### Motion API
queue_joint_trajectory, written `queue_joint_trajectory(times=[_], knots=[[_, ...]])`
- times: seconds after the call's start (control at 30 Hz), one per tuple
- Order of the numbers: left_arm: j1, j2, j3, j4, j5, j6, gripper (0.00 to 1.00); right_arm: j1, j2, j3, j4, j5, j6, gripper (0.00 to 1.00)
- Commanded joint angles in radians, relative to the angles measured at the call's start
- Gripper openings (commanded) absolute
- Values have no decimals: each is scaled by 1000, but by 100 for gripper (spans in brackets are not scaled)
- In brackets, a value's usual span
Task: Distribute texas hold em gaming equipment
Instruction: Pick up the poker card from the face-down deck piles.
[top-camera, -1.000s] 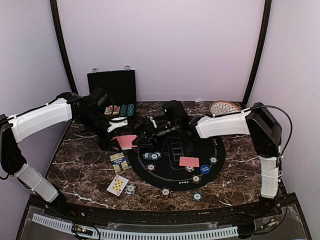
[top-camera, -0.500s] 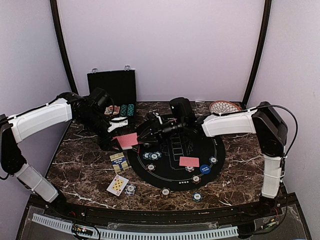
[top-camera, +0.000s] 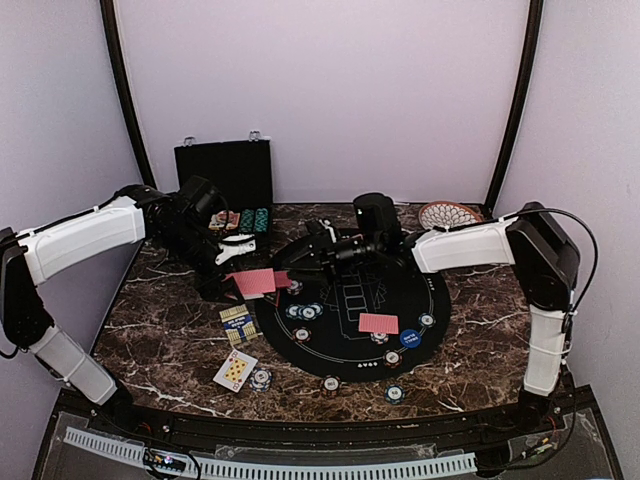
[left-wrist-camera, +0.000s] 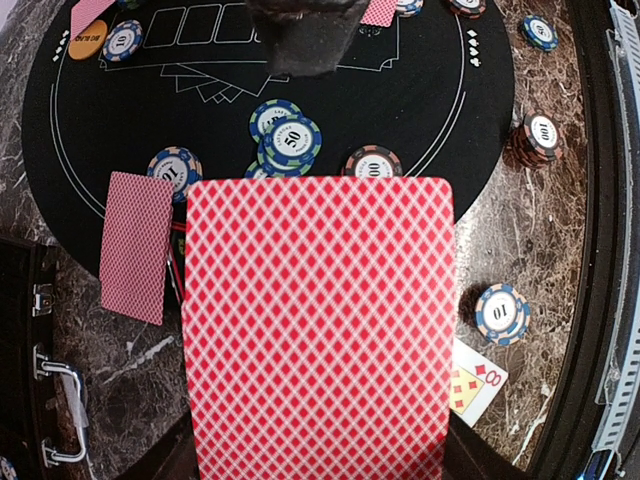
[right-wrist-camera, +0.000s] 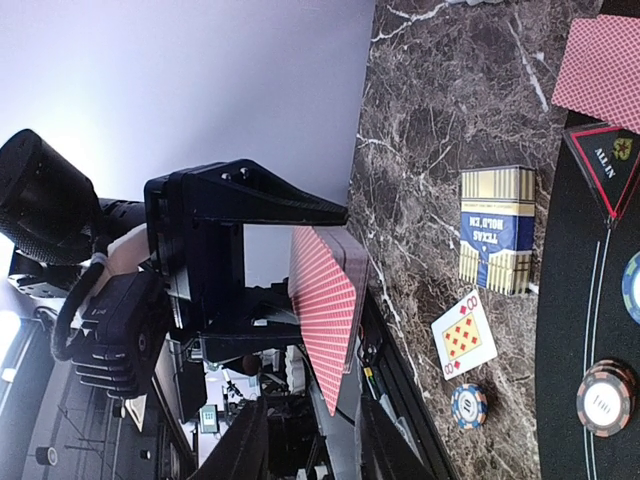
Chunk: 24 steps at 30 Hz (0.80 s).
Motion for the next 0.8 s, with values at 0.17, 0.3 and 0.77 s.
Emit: queue_joint_trajectory(times=[0.17, 0.3, 0.77], knots=[[5, -3, 2, 11, 18, 15, 0, 58, 20, 36, -19, -11, -34, 36], [5, -6, -1, 8, 18, 15, 0, 72, 41, 52, -18, -16, -30, 34], [4, -9, 4, 2, 16, 13, 0, 80, 73, 62, 91, -25, 58, 6]])
